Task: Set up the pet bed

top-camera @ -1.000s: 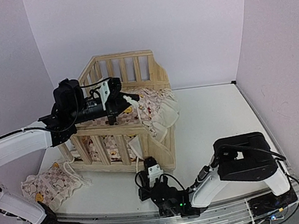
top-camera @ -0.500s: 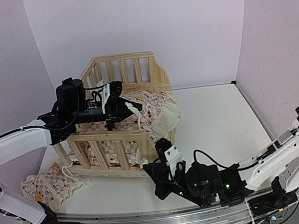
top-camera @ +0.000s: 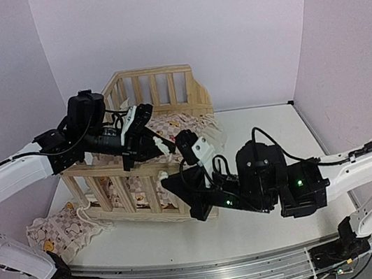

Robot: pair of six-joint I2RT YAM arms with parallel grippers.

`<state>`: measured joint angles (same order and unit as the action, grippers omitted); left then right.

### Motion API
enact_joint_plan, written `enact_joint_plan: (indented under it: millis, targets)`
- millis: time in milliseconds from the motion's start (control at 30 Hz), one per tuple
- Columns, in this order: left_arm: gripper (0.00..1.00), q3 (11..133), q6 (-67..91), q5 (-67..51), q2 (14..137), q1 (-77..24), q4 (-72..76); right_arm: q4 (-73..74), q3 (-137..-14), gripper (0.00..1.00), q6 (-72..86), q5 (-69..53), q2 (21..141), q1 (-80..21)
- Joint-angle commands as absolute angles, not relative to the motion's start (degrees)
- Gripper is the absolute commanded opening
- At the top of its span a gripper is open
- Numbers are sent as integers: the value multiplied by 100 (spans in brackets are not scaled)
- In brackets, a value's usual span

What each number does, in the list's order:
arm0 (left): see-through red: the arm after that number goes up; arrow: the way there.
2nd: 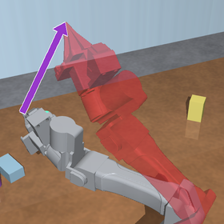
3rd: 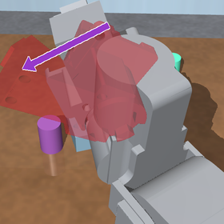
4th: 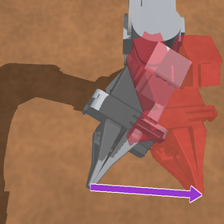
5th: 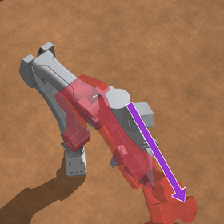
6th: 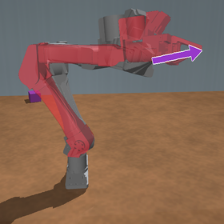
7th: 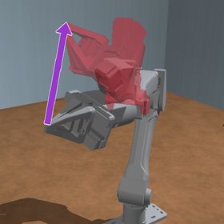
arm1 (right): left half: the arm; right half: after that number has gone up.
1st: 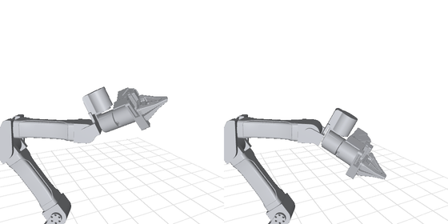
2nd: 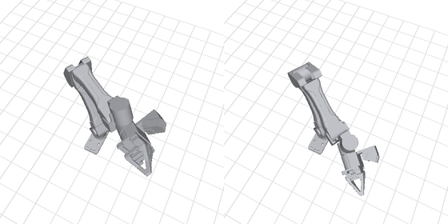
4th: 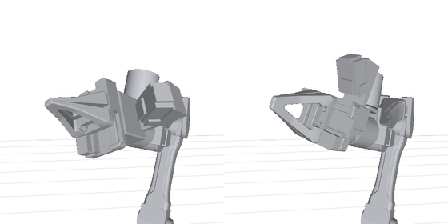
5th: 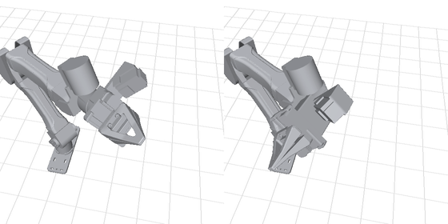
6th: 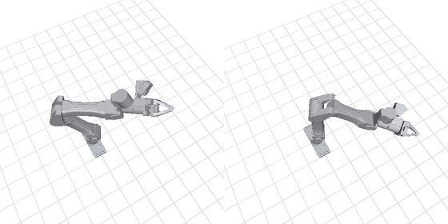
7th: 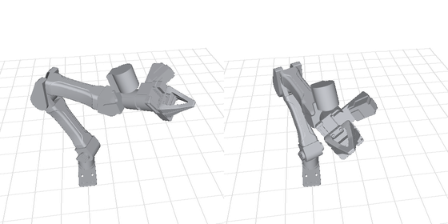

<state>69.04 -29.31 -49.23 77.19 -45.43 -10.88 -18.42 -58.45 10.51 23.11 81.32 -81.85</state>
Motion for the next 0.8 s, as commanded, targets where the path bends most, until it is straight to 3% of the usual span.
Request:
enact_joint_plan:
  millis: [0,400,567,767]
  targets:
    - [0,7183,-2987,-4849,7342,-4531,-1634,-1593,-6448,0,1083,1866,8050,-7909]
    - [0,7312,-3129,-4395,6864,-4526,-1462,-438,-6881,0,2156,2143,7718,-6776]
    - [0,7292,-3461,-4831,6801,-4553,-1613,-356,-6950,0,2383,1906,7726,-6550]
    - [0,7109,-4087,-4379,7049,-5505,-1656,-346,-7481,0,2255,1562,8276,-6508]
